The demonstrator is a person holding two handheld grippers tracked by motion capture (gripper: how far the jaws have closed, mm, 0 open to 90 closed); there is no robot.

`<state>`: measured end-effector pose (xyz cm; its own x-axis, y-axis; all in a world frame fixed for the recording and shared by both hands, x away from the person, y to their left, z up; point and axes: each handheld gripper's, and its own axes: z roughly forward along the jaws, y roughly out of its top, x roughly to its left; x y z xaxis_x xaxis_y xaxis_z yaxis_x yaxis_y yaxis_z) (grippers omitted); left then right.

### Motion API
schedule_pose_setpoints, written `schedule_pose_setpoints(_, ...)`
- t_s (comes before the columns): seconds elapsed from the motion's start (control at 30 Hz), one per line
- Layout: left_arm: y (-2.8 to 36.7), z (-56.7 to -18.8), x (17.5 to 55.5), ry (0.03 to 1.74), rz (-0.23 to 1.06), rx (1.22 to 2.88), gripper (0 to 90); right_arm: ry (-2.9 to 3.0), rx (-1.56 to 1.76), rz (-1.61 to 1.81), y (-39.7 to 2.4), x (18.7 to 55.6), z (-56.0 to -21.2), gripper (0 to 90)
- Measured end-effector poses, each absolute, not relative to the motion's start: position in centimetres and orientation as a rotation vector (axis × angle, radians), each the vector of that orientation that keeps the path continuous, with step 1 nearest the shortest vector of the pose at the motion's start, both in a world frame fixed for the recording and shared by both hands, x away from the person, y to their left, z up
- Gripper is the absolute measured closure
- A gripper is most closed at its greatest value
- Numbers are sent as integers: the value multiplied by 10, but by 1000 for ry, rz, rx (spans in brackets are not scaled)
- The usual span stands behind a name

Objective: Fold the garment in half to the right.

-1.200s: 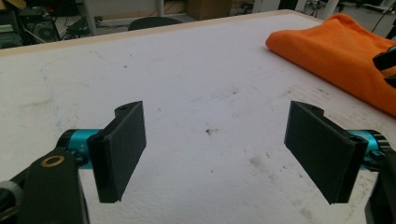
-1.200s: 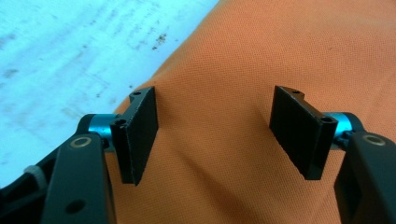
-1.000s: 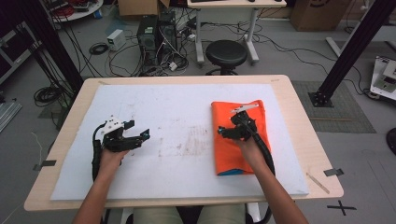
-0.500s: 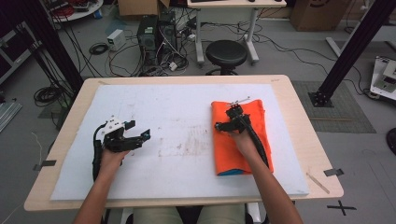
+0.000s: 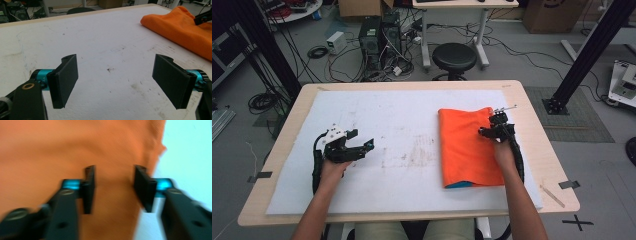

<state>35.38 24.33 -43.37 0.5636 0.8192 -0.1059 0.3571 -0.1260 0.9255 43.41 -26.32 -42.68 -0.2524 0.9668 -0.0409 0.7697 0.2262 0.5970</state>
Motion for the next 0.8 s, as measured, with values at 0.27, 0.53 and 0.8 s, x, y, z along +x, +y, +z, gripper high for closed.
schedule_pose_setpoints(0.27,245,-434,353,989,531,1713,208,2078,1594,656,-268,426,-430,561)
schedule_pose_setpoints(0.53,246,-433,355,978,529,1701,206,2033,1565,815,-283,405,-416,515)
schedule_pose_setpoints(0.8,245,-433,355,980,527,1701,206,2113,1544,711,-290,389,-433,721)
